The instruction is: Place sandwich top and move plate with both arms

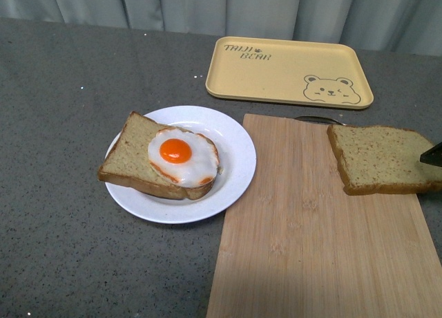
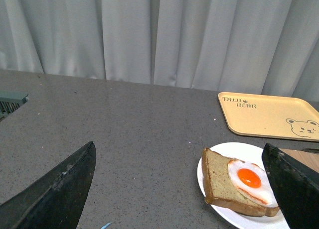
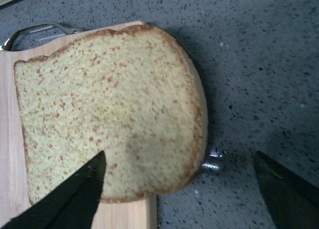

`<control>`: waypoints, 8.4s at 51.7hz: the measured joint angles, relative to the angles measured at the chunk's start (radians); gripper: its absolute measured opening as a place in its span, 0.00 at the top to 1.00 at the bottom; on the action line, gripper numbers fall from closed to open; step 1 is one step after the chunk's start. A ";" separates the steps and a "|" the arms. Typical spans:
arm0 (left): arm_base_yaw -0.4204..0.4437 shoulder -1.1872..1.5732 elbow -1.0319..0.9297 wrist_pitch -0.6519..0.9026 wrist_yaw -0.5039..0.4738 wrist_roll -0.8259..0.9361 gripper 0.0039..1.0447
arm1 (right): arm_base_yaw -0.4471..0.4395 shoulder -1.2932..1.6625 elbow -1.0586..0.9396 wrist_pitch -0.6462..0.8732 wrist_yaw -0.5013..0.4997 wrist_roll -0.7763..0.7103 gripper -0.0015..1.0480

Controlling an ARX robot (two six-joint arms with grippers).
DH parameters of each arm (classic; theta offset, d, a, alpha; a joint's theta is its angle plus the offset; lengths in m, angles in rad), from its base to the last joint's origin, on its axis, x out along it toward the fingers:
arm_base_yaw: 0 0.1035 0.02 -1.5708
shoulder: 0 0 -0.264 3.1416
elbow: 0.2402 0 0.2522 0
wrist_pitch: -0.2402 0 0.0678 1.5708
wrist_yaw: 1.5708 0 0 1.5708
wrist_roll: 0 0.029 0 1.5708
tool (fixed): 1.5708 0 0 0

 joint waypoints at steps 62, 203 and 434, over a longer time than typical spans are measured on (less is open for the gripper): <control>0.000 0.000 0.000 0.000 0.000 0.000 0.06 | 0.276 -0.129 -0.031 0.227 -0.198 0.441 0.97; 0.000 -0.003 0.000 0.000 0.000 0.000 0.06 | 0.206 -1.166 -0.777 0.604 0.385 -0.129 0.99; -0.249 1.975 0.302 1.374 0.211 -1.430 0.97 | 0.206 -1.925 -0.787 -0.124 0.382 -0.130 0.09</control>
